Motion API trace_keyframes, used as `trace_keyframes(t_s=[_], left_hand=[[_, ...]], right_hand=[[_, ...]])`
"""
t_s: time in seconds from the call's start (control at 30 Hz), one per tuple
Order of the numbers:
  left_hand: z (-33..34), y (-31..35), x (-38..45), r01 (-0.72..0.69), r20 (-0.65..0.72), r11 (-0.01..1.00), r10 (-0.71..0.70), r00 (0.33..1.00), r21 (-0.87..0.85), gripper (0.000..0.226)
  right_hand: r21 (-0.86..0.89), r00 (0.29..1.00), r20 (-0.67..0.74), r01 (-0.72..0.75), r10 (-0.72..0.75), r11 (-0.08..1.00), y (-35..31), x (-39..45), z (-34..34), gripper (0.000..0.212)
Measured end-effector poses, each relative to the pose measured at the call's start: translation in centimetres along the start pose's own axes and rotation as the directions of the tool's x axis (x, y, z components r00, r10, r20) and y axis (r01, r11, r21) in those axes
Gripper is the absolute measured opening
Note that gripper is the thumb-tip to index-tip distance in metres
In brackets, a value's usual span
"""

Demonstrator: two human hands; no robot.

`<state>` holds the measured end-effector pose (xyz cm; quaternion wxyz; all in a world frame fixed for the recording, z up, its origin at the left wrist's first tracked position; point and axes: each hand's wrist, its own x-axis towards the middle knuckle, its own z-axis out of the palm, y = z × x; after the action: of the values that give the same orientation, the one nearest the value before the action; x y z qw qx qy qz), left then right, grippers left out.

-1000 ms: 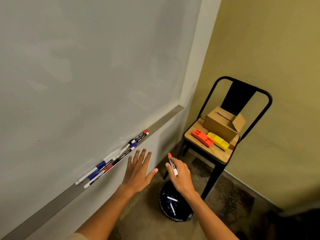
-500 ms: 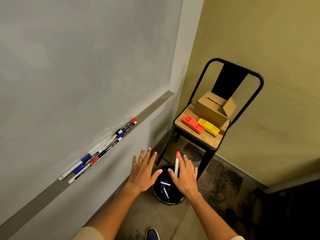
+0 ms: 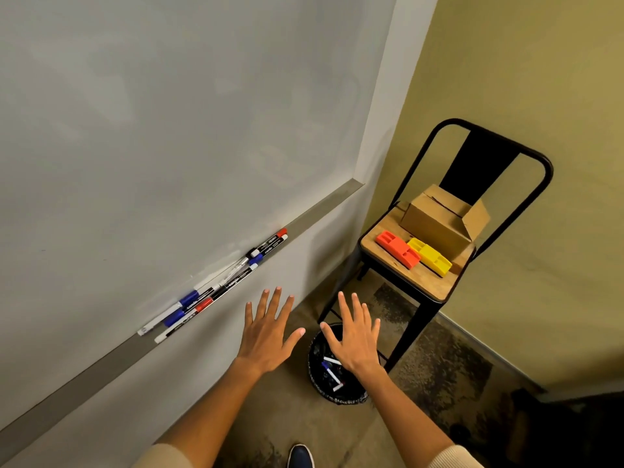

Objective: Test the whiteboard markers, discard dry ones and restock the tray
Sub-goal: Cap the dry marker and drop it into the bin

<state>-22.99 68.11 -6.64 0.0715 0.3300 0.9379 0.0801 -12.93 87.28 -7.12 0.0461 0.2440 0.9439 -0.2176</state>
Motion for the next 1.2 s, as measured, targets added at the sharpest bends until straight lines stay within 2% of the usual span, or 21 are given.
trace_keyframes(t_s=[0.2, 0.4, 0.5, 0.67, 0.77, 0.87, 1.07, 1.2], left_hand=[[0.2, -3.6, -2.1, 0.143, -0.021, 0.990, -0.143, 0.990, 0.010, 0.083], [-0.2, -8.1, -5.4, 0.317, -0.075, 0.948, -0.316, 0.946, -0.003, 0.081], [-0.3, -10.3, -7.7, 0.398, -0.107, 0.917, -0.398, 0.911, -0.024, 0.080], [-0.5, -13.2, -11.8, 0.520, -0.098, 0.852, -0.523, 0.847, -0.060, 0.078], [-0.8, -14.5, -14.2, 0.568, -0.126, 0.819, -0.573, 0.810, -0.075, 0.077], [-1.2, -15.3, -16.1, 0.592, -0.125, 0.802, -0.597, 0.792, -0.079, 0.076], [-1.1, -16.4, -18.9, 0.644, -0.116, 0.762, -0.648, 0.753, -0.074, 0.076], [-1.4, -17.0, -20.0, 0.642, -0.105, 0.762, -0.648, 0.755, -0.083, 0.076]], right_hand=[[-0.042, 0.982, 0.063, 0.180, -0.177, 0.983, -5.1, 1.3, 1.3, 0.080], [-0.106, 0.924, 0.131, 0.374, -0.360, 0.921, -12.0, 2.9, 3.6, 0.088], [-0.149, 0.871, 0.189, 0.483, -0.454, 0.863, -15.2, 3.5, 5.1, 0.090], [-0.207, 0.742, 0.311, 0.662, -0.594, 0.720, -20.2, 3.8, 6.5, 0.064], [-0.212, 0.663, 0.338, 0.745, -0.668, 0.632, -22.4, 3.8, 7.4, 0.060], [-0.236, 0.618, 0.355, 0.785, -0.701, 0.573, -24.1, 4.0, 8.1, 0.056], [-0.288, 0.623, 0.397, 0.782, -0.674, 0.553, -26.3, 4.5, 9.5, 0.042], [-0.336, 0.655, 0.382, 0.756, -0.652, 0.562, -26.9, 4.4, 10.4, 0.046]])
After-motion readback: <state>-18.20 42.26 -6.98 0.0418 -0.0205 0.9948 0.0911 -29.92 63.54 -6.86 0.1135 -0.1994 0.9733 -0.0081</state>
